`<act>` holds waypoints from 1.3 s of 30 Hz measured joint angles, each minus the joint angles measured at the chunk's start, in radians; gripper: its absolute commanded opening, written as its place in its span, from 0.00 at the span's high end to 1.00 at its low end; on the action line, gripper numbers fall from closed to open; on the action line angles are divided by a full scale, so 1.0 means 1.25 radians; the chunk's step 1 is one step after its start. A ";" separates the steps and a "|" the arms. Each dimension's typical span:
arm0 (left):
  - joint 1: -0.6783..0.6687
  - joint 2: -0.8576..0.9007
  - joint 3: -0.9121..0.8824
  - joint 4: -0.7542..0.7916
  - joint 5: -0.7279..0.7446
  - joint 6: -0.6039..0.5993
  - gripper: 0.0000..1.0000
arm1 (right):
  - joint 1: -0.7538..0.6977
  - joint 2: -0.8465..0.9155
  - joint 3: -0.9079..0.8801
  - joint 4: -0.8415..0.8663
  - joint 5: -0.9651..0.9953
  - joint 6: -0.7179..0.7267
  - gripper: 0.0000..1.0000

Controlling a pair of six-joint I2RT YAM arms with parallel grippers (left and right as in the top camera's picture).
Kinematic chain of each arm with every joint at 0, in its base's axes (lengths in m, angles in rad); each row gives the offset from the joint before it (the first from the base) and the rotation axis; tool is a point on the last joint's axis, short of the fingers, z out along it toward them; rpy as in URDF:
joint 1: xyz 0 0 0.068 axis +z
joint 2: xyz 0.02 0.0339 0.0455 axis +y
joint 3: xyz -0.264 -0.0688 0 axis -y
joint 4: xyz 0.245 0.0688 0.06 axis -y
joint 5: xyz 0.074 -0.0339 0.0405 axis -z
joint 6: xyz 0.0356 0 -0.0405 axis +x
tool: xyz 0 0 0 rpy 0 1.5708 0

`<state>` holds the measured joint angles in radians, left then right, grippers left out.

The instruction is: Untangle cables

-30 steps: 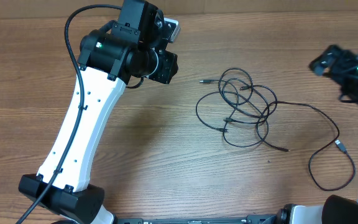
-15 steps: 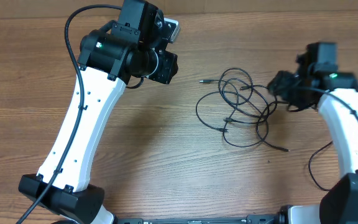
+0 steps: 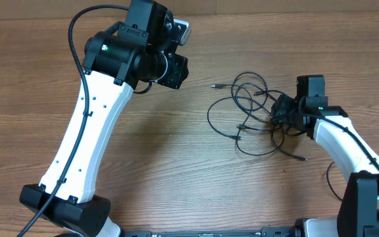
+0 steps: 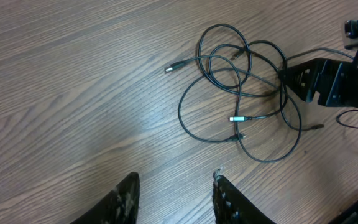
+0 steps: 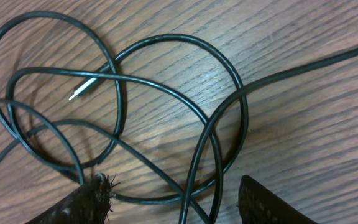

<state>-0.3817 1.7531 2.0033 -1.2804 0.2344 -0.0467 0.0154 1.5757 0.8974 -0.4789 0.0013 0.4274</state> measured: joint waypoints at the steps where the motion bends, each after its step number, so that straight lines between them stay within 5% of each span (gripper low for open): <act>1: 0.000 0.000 0.000 0.000 0.000 0.000 0.61 | 0.000 0.000 -0.010 0.013 0.002 0.010 0.36; 30: 0.000 0.000 0.000 -0.011 0.000 -0.005 0.61 | 0.000 0.105 -0.035 0.168 -0.040 0.056 0.49; 39: 0.000 0.000 0.000 -0.011 0.000 -0.005 0.60 | 0.000 0.105 -0.035 0.174 -0.039 0.057 0.43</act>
<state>-0.3817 1.7531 2.0033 -1.2942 0.2344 -0.0528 0.0154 1.7069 0.8536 -0.2611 -0.0475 0.4984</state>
